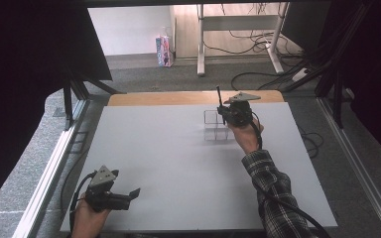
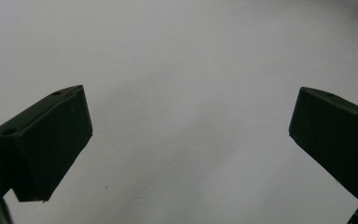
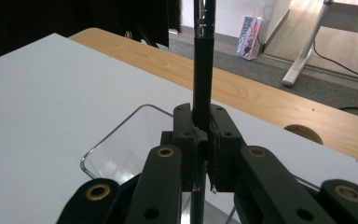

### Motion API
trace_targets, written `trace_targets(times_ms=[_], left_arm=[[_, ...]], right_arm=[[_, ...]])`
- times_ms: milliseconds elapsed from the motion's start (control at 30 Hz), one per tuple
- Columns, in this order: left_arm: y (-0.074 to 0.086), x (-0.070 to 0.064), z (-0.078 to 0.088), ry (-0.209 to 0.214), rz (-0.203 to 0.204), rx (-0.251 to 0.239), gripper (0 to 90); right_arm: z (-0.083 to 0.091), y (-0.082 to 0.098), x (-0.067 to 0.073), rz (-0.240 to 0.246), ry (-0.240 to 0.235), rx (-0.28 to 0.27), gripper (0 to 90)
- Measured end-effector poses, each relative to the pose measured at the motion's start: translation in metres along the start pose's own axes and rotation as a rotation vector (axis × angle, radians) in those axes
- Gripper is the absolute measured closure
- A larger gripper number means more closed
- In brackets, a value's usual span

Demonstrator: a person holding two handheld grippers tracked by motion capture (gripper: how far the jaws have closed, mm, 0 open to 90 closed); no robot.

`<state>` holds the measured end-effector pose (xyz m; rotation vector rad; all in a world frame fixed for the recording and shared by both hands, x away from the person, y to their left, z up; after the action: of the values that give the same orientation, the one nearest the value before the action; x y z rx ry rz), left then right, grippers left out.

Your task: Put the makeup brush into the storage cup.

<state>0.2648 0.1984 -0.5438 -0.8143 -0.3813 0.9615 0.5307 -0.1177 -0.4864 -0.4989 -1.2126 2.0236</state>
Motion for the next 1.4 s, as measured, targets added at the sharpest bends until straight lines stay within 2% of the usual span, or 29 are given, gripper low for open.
trace_targets(times_ms=[233, 333, 400, 500, 567, 633, 700, 1033, 1400], left_arm=[[0.0, 0.0, 0.0, 0.001, 0.0, 0.002, 0.0], [0.0, 0.0, 0.0, 0.001, -0.002, 0.004, 0.0], [0.0, -0.001, -0.001, 0.002, -0.001, 0.005, 0.0], [0.0, -0.001, -0.001, 0.002, -0.001, 0.005, 0.0], [0.0, -0.001, -0.001, 0.002, -0.001, 0.005, 0.0], [0.001, -0.001, -0.001, 0.001, -0.002, 0.006, 0.0], [0.0, -0.001, -0.001, 0.002, -0.002, 0.006, 0.0], [0.0, -0.001, 0.0, 0.008, 0.0, 0.0, 0.0], [0.0, -0.002, 0.0, 0.008, -0.002, 0.0, 0.0]], right_arm=[[-0.003, 0.006, 0.0, -0.003, -0.008, 0.009, 82.4], [-0.003, 0.006, 0.003, 0.013, -0.017, 0.012, 69.0], [-0.004, 0.004, 0.006, 0.028, -0.024, 0.01, 55.3], [-0.007, 0.003, 0.007, 0.06, -0.007, 0.017, 38.2], [-0.008, 0.002, 0.006, 0.061, 0.012, 0.026, 32.2], [-0.009, 0.001, 0.006, 0.055, 0.011, 0.023, 26.8], [-0.009, 0.001, 0.005, 0.03, 0.016, 0.028, 21.1], [-0.004, -0.001, 0.008, -0.001, -0.005, 0.051, 9.5], [0.003, -0.001, 0.014, -0.005, -0.018, 0.076, 7.2]])
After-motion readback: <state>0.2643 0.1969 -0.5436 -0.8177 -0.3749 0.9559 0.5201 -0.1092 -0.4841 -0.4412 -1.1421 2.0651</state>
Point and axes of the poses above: each handheld gripper's, and its own axes: z roughly backward along the jaws, y roughly out of its underside, x roughly to its left, the point moved 8 cm from there along -z, roughly forward along the jaws, and after that the axes turned 3 degrees about -y, right-handed, at the moved point
